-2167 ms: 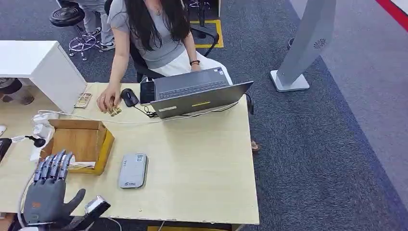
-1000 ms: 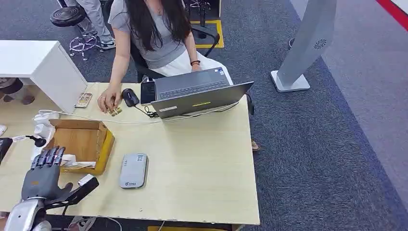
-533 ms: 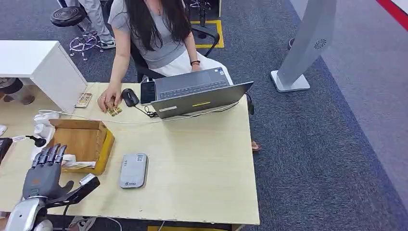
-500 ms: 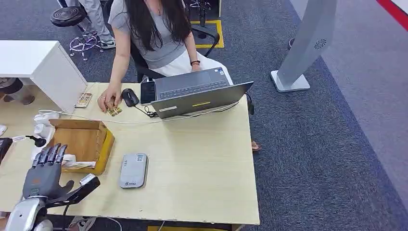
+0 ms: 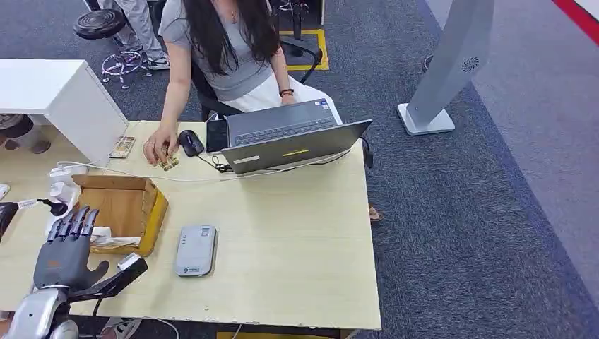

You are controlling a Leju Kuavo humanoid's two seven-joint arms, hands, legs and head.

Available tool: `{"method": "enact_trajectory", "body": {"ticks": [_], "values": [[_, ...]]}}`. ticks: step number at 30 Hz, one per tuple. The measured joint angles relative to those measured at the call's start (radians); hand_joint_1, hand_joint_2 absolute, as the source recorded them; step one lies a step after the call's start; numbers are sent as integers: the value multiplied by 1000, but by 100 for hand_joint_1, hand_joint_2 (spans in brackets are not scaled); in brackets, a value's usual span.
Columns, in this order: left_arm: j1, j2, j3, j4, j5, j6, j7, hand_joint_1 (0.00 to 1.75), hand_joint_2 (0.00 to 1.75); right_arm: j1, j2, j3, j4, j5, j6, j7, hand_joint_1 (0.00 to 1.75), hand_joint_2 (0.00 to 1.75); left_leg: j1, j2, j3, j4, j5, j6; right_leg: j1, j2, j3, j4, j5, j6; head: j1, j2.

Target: Pass the card to the sensor for recognition and then transmit it.

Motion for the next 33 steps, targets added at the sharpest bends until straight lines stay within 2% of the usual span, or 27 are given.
{"method": "enact_trajectory", "body": {"ticks": [27, 28, 33], "values": [[-81, -22, -50, 43, -13, 0, -7, 0, 175, -3, 0, 0, 0, 24, 3, 3, 0, 0, 0, 0, 0, 0, 0, 0, 0, 0, 0, 0, 0, 0, 0, 0], [-83, -23, -53, 45, -11, 0, -7, 175, 175, -4, 0, 0, 0, 26, 3, 4, 0, 0, 0, 0, 0, 0, 0, 0, 0, 0, 0, 0, 0, 0, 0, 0], [-84, -22, -59, 50, 1, -4, -7, 175, 175, -4, 0, 0, 0, 28, 3, 3, 0, 0, 0, 0, 0, 0, 0, 0, 0, 0, 0, 0, 0, 0, 0, 0]]}}
